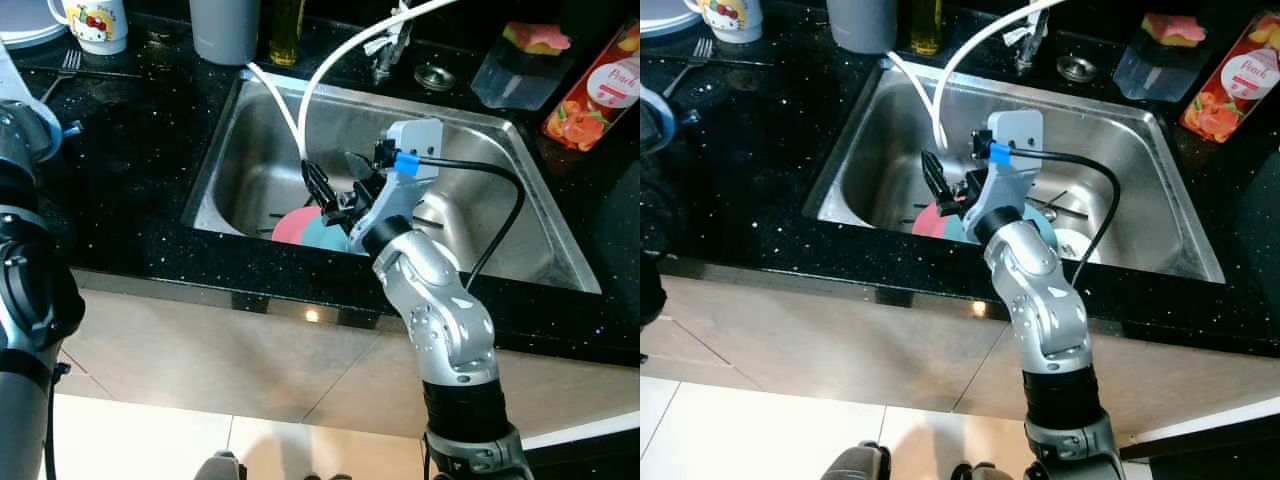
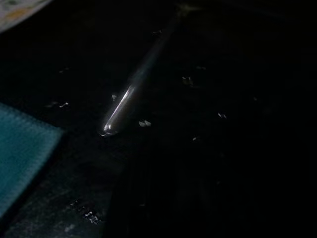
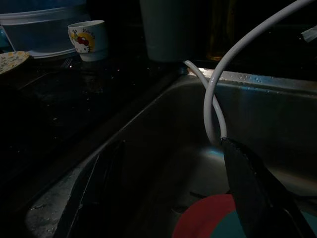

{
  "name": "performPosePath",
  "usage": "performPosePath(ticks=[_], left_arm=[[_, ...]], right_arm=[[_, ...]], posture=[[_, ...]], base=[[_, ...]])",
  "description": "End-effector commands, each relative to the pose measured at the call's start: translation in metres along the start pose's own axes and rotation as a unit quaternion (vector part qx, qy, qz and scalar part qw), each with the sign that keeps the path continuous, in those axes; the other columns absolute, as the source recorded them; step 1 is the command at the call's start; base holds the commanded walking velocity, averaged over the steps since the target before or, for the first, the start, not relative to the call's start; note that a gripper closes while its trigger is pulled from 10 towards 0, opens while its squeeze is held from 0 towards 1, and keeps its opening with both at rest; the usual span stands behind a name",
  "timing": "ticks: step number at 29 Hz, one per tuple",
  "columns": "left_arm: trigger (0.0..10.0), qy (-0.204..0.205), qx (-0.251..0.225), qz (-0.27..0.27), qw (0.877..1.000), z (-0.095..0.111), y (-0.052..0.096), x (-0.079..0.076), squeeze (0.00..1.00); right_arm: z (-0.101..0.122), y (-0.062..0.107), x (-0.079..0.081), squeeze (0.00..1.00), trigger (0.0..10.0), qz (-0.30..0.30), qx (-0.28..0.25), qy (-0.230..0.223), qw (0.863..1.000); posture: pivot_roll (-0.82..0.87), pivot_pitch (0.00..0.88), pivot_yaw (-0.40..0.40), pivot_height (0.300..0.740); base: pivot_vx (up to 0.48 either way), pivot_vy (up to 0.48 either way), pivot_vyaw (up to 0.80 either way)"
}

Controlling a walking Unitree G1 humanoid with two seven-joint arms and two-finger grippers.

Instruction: Kitchen organization

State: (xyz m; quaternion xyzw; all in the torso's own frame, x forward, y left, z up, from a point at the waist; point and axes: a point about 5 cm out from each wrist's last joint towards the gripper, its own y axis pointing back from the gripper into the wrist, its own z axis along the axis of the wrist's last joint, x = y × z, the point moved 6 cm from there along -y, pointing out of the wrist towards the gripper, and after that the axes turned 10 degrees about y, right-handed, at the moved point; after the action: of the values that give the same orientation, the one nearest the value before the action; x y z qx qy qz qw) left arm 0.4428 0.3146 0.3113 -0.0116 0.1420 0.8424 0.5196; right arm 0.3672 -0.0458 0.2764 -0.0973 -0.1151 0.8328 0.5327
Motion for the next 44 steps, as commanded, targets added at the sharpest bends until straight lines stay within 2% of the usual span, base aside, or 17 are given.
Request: performPosePath(ticks=[1,2,3,4,5,7,8,9,10,14,18,24,29,33,34,36,44], left_arm=[[10.0,-0.053,-0.007,-0.028,0.998,-0.009,-0.001,-0.018,0.0],[10.0,-0.083,-0.03,-0.046,0.995,-0.003,0.002,-0.029,0.0],[10.0,-0.083,-0.03,-0.046,0.995,-0.003,0.002,-0.029,0.0],[10.0,-0.109,-0.06,-0.072,0.99,0.004,0.006,-0.043,0.0],[10.0,-0.138,-0.112,-0.127,0.976,0.015,0.017,-0.069,0.0],[10.0,-0.154,-0.16,-0.185,0.957,0.024,0.033,-0.093,0.0],[10.0,-0.154,-0.16,-0.185,0.957,0.024,0.033,-0.093,0.0],[10.0,-0.162,-0.178,-0.209,0.948,0.027,0.04,-0.102,0.0],[10.0,-0.186,-0.225,-0.266,0.919,0.028,0.059,-0.127,0.0],[10.0,-0.211,-0.262,-0.326,0.884,0.02,0.081,-0.151,0.0],[10.0,-0.227,-0.294,-0.413,0.832,0.01,0.117,-0.175,0.0],[10.0,-0.229,-0.303,-0.43,0.819,0.009,0.132,-0.178,0.0],[10.0,-0.174,-0.305,-0.452,0.82,-0.004,0.159,-0.182,0.0],[10.0,-0.123,-0.267,-0.453,0.841,-0.035,0.161,-0.183,0.0],[10.0,-0.123,-0.267,-0.453,0.841,-0.035,0.161,-0.183,0.0],[10.0,-0.099,-0.253,-0.443,0.855,-0.053,0.156,-0.179,0.0],[10.0,-0.096,-0.25,-0.407,0.873,-0.069,0.145,-0.171,0.0]], right_arm=[[0.0,0.001,-0.003,0.0,10.0,-0.004,0.0,-0.005,1.0],[0.0,0.001,-0.003,0.0,10.0,-0.005,0.0,-0.005,1.0],[0.0,0.001,-0.003,0.0,10.0,-0.005,0.0,-0.005,1.0],[0.0,0.001,-0.004,0.0,10.0,-0.006,-0.002,-0.005,1.0],[0.002,0.001,-0.005,0.0,10.0,-0.01,-0.006,-0.007,1.0],[0.004,0.001,-0.007,0.0,10.0,-0.017,-0.014,-0.009,1.0],[0.004,0.001,-0.007,0.0,10.0,-0.017,-0.014,-0.009,1.0],[0.005,0.001,-0.008,0.0,10.0,-0.02,-0.017,-0.009,1.0],[0.01,0.002,-0.011,0.0,10.0,-0.034,-0.028,-0.007,0.999],[0.013,0.003,-0.018,0.0,10.0,-0.053,-0.037,-0.005,0.998],[0.015,0.009,-0.031,0.0,10.0,-0.083,-0.042,0.004,0.996],[0.016,0.013,-0.038,0.0,10.0,-0.099,-0.044,0.012,0.994],[0.015,0.018,-0.046,0.0,10.0,-0.12,-0.046,0.016,0.992],[0.006,0.023,-0.059,0.0,10.0,-0.154,-0.027,0.025,0.987],[0.006,0.023,-0.059,0.0,10.0,-0.154,-0.027,0.025,0.987],[-0.003,0.031,-0.081,0.0,10.0,-0.202,-0.006,0.036,0.979],[-0.011,0.046,-0.113,0.0,10.0,-0.274,0.016,0.035,0.961]], posture=[[0.32,0.182,-0.123,0.74],[0.32,0.182,-0.123,0.74],[0.32,0.182,-0.123,0.74],[0.32,0.179,-0.122,0.74],[0.32,0.173,-0.121,0.74],[0.32,0.166,-0.118,0.74],[0.32,0.166,-0.118,0.74],[0.32,0.166,-0.118,0.74],[0.31,0.149,-0.11,0.74],[0.31,0.139,-0.105,0.74],[0.29,0.104,-0.085,0.74],[0.28,0.08,-0.071,0.74],[0.27,0.051,-0.073,0.74],[0.26,0.034,-0.088,0.74],[0.26,0.034,-0.088,0.74],[0.26,0.028,-0.096,0.74],[0.24,0.019,-0.091,0.74]], base=[[0.0,0.0,0.0],[0.0,0.0,0.0],[0.0,0.0,0.0],[0.0,0.0,0.0],[0.0,0.0,0.0],[0.0,0.0,0.0],[0.0,0.0,0.0],[0.0,0.0,0.0],[0.0,0.0,0.0],[0.0,0.0,0.0],[0.0,0.0,0.0],[0.0,0.0,0.0],[0.0,0.0,0.0],[0.0,0.0,0.0],[0.0,0.0,0.0],[0.0,0.0,0.0],[0.0,0.0,0.0]])
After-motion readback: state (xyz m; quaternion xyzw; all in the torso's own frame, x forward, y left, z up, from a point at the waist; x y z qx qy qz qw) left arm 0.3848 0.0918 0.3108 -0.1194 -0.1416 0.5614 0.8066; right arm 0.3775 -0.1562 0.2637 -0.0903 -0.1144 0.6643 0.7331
